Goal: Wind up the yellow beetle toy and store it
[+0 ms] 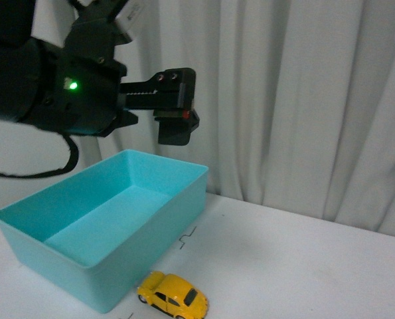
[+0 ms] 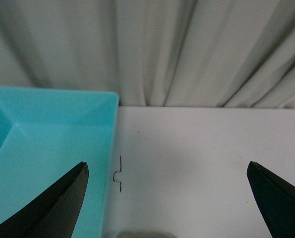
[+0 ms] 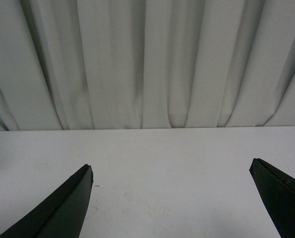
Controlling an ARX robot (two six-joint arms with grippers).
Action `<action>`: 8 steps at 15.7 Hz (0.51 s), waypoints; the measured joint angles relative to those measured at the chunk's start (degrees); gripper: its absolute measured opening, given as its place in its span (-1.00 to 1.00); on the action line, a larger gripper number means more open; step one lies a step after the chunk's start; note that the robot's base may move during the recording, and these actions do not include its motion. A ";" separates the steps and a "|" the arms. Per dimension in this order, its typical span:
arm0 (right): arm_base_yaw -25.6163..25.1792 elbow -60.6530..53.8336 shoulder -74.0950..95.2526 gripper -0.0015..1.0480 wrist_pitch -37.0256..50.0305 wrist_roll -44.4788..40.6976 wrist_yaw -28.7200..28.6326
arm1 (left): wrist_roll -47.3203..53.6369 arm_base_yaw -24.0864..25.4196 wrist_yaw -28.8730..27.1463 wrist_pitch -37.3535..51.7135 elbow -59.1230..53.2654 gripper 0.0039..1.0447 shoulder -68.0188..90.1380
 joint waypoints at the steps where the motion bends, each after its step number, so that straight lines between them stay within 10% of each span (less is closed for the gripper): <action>1: 0.00 0.00 0.00 0.87 0.00 0.02 0.02 | 4.85 -1.62 -1.09 -0.04 5.84 0.88 6.12; 8: 0.00 0.00 0.00 0.87 0.00 0.02 0.00 | 44.24 -6.56 9.64 -26.32 17.84 0.88 18.34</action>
